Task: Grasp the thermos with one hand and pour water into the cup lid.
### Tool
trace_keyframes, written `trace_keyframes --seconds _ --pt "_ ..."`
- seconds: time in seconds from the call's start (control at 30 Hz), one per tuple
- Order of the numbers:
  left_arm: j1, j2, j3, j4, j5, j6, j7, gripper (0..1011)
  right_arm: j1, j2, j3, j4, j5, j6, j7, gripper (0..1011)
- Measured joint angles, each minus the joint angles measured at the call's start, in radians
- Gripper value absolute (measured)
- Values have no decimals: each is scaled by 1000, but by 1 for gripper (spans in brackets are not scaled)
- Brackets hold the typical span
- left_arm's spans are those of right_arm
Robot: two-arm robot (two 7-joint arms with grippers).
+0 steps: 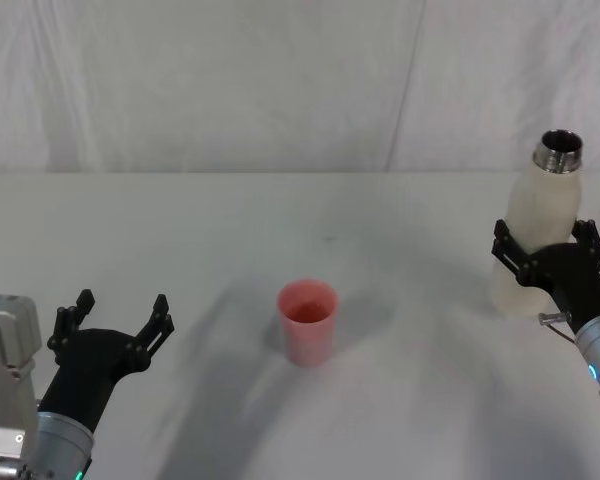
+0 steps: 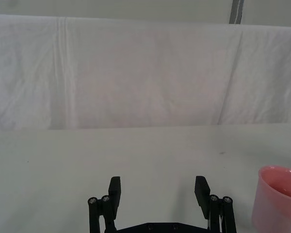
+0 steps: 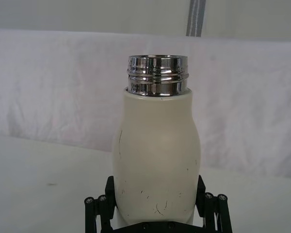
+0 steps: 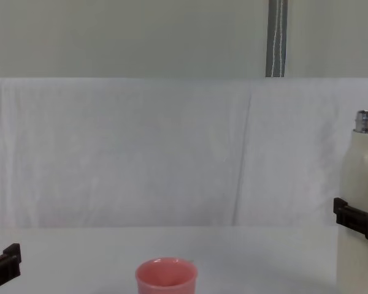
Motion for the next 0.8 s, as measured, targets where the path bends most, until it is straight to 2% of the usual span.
trace_keyframes --seconds 0.3,0.8 --pt "0 0 0 0 0 0 0 1001 -6 -10 4 16 26 0 -4 948" --pt "0 0 0 0 0 0 0 1001 -11 -14 -2 35 33 -14 -14 948"
